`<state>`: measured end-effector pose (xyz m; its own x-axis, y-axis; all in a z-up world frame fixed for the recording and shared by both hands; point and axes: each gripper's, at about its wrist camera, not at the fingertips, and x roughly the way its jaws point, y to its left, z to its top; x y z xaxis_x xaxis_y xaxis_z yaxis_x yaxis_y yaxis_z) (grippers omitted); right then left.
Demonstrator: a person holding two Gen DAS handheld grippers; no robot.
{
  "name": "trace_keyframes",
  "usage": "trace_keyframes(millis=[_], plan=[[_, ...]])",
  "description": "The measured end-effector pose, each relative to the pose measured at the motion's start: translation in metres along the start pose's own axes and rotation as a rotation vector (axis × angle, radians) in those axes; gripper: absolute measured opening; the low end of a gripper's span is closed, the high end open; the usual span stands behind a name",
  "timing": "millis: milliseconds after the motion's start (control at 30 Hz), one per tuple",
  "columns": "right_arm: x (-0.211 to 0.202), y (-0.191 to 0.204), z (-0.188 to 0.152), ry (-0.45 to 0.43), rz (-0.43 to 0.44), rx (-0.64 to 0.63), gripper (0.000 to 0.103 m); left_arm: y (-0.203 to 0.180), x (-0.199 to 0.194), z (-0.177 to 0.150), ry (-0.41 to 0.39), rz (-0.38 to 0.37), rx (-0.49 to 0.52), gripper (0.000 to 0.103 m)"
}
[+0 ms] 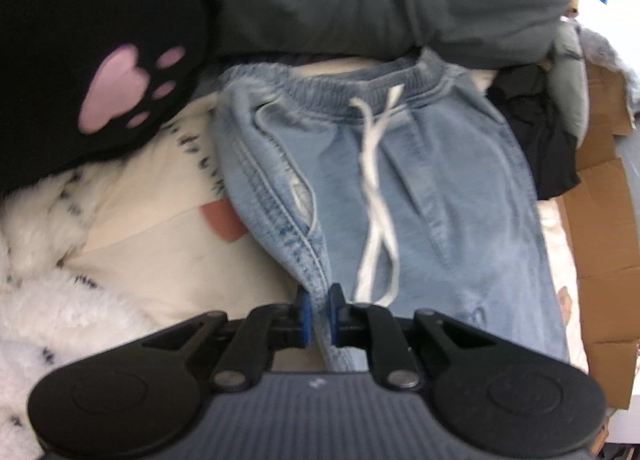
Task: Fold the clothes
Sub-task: 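Lift the leg seam with the right gripper while the left gripper lifts the waistband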
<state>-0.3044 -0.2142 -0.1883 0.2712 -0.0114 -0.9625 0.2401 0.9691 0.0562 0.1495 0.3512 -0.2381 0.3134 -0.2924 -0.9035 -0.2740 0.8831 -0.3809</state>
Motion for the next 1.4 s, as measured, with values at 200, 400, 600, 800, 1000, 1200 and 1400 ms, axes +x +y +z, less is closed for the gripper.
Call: trace_keyframes(millis=[200, 400, 600, 800, 1000, 1200, 1400], plan=[[-0.016, -0.008, 0.011, -0.060, -0.034, 0.030, 0.001, -0.039, -0.003, 0.018, -0.020, -0.015, 0.045, 0.006], [-0.038, -0.018, 0.026, -0.127, -0.060, 0.032, 0.000, -0.076, -0.014, 0.031, -0.042, -0.021, 0.091, 0.006], [-0.065, -0.031, 0.048, -0.204, -0.090, 0.032, 0.000, -0.120, -0.027, 0.044, -0.070, -0.050, 0.128, 0.005], [-0.084, -0.046, 0.075, -0.252, -0.127, 0.027, 0.000, -0.164, -0.027, 0.060, -0.085, -0.075, 0.191, 0.005], [-0.088, -0.058, 0.105, -0.266, -0.168, 0.015, 0.000, -0.187, -0.009, 0.071, -0.088, -0.099, 0.211, 0.005], [-0.073, -0.071, 0.136, -0.259, -0.205, 0.017, 0.000, -0.212, 0.019, 0.085, -0.083, -0.116, 0.235, 0.005], [-0.045, -0.088, 0.174, -0.234, -0.235, 0.006, 0.000, -0.237, 0.055, 0.098, -0.072, -0.117, 0.250, 0.005]])
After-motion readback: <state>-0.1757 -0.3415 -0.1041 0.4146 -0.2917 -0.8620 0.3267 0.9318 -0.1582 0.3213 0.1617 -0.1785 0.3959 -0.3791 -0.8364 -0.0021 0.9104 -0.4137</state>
